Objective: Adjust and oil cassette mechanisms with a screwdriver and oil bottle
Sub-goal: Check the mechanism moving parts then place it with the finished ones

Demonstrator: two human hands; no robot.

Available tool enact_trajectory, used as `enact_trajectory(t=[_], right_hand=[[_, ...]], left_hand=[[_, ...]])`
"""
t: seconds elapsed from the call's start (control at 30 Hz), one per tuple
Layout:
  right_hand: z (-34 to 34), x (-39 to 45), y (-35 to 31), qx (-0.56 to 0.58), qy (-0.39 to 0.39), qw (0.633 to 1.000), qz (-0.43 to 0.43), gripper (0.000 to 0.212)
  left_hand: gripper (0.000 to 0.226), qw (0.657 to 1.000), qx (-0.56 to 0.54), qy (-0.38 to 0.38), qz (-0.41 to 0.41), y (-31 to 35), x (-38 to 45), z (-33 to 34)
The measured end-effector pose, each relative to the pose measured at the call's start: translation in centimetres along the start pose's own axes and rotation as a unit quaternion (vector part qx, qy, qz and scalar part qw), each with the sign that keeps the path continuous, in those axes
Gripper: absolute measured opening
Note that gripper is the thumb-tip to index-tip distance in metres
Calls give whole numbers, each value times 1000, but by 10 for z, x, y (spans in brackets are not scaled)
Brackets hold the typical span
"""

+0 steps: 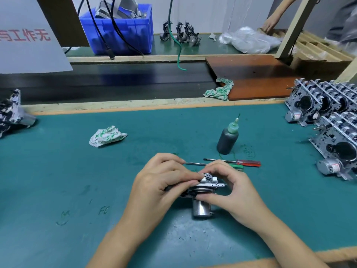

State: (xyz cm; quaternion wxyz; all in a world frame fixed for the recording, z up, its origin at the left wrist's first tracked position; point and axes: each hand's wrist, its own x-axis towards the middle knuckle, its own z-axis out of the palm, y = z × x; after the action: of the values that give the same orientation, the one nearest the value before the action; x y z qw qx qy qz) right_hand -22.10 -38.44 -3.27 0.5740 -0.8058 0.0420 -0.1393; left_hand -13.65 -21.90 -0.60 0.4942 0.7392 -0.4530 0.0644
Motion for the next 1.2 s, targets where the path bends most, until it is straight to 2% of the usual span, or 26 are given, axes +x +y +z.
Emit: enact_trajectory(t=[0.13,0.23,0.3,0.37,0.43,0.7,0.77,0.83,0.9,1.03,1.2], right_hand=[[0,-3,-2,-2,3,1000,-9,29],[-9,-12,1,-148,-5,988,-41,51],[-15,-22,5,-267,11,960,-87,57],[-17,-29,7,-363,26,921,-142,49],[-17,-32,10,-409,33,897,-163,43],[-19,-24,5,-423,40,894,-144,39],[-18,-19,-1,-371,24,923,-101,42],[-16,-13,-9,-241,-2,970,-36,49],[-11,-7,-12,-128,-22,992,-14,45],[-5,0,-14,-62,-24,998,-11,30],[-6,0,-13,-86,-3,996,-21,33]], left_hand=[[17,1000,6,4,-2,1,0,1],[16,1000,14,6,3,-1,0,1],[16,1000,17,13,5,-1,0,2],[17,1000,18,19,5,-1,0,3],[18,1000,22,18,7,-1,0,3],[17,1000,18,15,-6,-2,3,3],[17,1000,17,14,-9,-3,4,3],[16,1000,13,13,-7,-4,4,2],[16,1000,11,10,-6,-4,2,2],[16,1000,6,13,-8,-3,-1,3],[17,1000,11,18,-8,-4,-3,3]])
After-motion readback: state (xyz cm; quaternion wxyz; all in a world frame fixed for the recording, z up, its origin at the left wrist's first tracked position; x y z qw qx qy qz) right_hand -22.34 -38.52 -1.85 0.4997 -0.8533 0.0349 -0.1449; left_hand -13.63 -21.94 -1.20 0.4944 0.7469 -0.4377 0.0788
